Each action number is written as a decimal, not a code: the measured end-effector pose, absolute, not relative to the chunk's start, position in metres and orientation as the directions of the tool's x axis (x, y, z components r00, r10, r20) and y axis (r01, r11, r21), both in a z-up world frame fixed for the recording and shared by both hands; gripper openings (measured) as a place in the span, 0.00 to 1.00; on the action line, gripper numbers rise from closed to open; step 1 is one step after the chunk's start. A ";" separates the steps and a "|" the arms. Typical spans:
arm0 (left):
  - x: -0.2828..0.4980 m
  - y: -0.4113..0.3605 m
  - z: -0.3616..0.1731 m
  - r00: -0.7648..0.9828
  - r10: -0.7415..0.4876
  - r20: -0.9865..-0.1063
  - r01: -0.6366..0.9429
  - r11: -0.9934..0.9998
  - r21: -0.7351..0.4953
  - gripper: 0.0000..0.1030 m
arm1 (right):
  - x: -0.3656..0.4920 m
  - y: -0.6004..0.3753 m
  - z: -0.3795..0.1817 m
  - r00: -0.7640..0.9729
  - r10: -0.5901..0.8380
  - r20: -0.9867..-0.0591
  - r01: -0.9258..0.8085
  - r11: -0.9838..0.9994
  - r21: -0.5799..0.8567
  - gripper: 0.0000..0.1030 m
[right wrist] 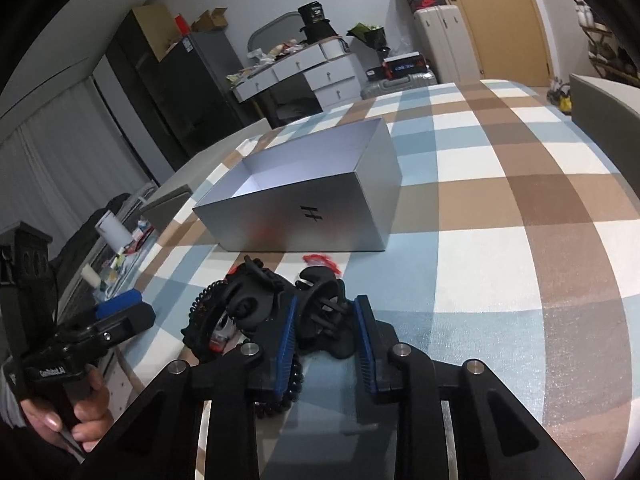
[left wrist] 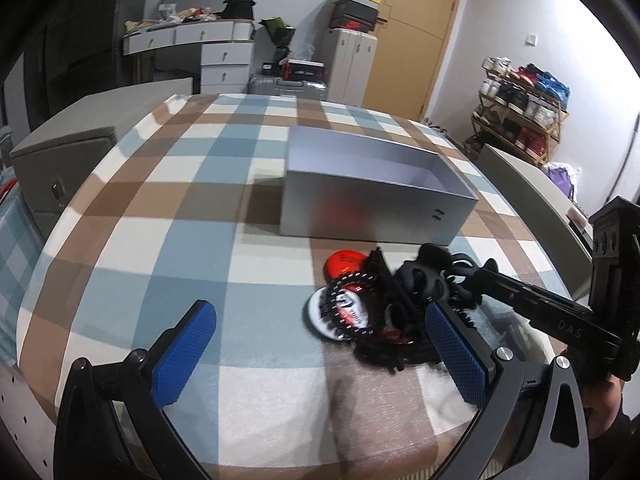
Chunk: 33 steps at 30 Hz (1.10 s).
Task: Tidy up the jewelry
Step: 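Lower the right gripper onto a black hair claw clip and close, then carry the black claw clip with the right gripper into the silver box and release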
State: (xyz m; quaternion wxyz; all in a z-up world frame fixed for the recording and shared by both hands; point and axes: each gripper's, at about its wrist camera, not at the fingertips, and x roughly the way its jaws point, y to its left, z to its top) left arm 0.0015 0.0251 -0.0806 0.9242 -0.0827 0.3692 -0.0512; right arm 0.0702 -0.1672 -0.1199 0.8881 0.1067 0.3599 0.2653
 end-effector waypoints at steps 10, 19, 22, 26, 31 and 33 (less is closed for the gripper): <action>0.036 -0.017 -0.070 0.665 -0.244 -0.706 0.240 0.965 -0.107 0.99 | 0.056 -0.187 -0.106 0.652 0.570 -0.501 -0.404 0.820 0.406 0.26; 0.067 -0.046 -0.084 0.562 -0.258 -0.786 0.365 0.930 -0.044 0.81 | 0.050 -0.208 -0.098 0.689 0.560 -0.461 -0.393 0.822 0.411 0.26; 0.069 -0.048 -0.085 0.536 -0.266 -0.801 0.387 0.921 -0.047 0.68 | 0.050 -0.212 -0.100 0.690 0.560 -0.459 -0.390 0.821 0.416 0.26; 0.072 -0.055 -0.089 0.512 -0.256 -0.820 0.404 0.914 -0.034 0.49 | 0.051 -0.217 -0.102 0.692 0.562 -0.454 -0.387 0.819 0.423 0.26; 0.073 -0.056 -0.092 0.500 -0.244 -0.831 0.407 0.913 -0.024 0.33 | 0.050 -0.220 -0.102 0.692 0.568 -0.446 -0.389 0.814 0.432 0.26; 0.072 -0.056 -0.089 0.510 -0.249 -0.823 0.411 0.911 -0.021 0.24 | 0.050 -0.221 -0.101 0.694 0.567 -0.444 -0.389 0.814 0.432 0.26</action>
